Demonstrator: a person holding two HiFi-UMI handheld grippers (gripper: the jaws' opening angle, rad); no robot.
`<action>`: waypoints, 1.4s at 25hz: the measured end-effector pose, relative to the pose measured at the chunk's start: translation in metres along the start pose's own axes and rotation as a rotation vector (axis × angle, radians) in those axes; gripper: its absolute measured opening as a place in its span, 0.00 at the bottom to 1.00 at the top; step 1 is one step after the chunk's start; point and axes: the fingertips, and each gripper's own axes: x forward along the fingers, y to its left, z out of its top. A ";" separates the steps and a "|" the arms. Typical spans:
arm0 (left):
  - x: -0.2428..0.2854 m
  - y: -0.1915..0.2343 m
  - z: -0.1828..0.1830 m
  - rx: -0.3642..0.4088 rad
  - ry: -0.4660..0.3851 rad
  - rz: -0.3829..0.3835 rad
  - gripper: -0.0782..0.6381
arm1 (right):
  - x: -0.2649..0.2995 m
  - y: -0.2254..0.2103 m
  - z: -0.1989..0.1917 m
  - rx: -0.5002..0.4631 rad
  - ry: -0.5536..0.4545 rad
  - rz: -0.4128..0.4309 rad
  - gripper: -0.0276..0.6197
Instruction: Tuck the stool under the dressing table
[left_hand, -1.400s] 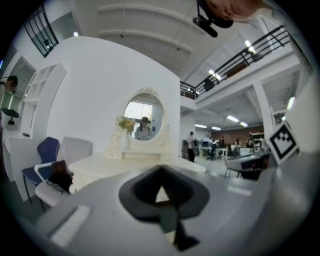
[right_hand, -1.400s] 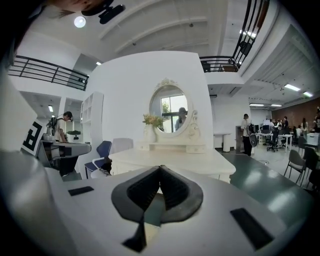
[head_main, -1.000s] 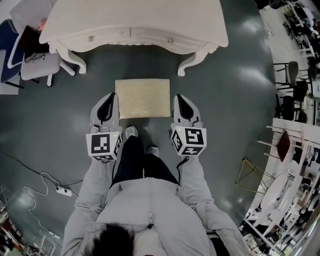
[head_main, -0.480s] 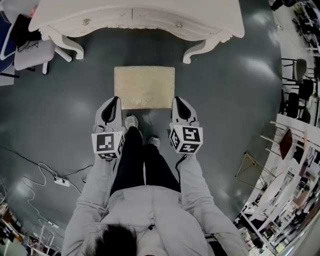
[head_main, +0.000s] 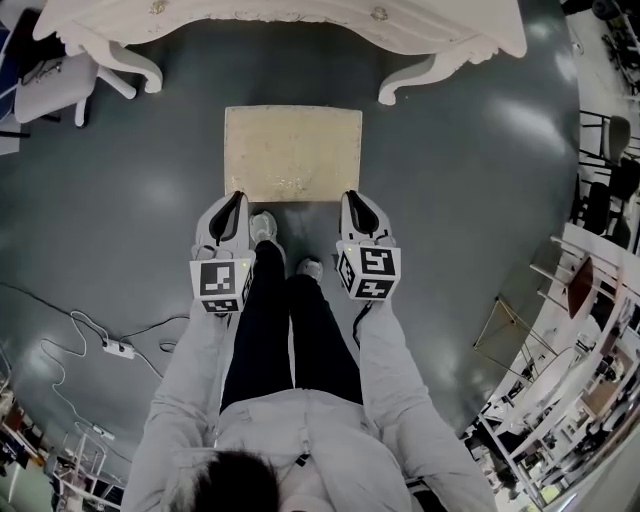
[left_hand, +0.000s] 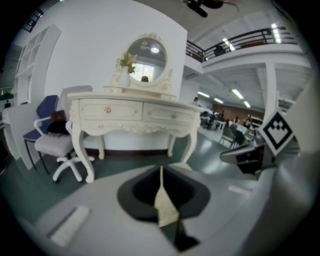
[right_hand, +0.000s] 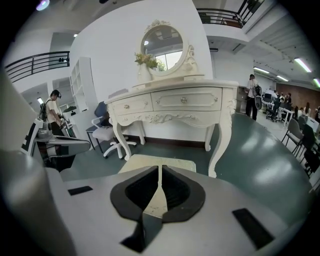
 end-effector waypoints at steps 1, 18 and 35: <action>0.002 0.000 -0.008 -0.002 0.007 0.001 0.13 | 0.004 -0.001 -0.008 0.001 0.009 0.002 0.08; 0.037 0.005 -0.111 0.025 0.091 0.026 0.19 | 0.050 -0.029 -0.117 0.045 0.112 -0.010 0.16; 0.078 0.030 -0.194 -0.023 0.251 0.086 0.46 | 0.092 -0.052 -0.174 0.030 0.195 -0.025 0.41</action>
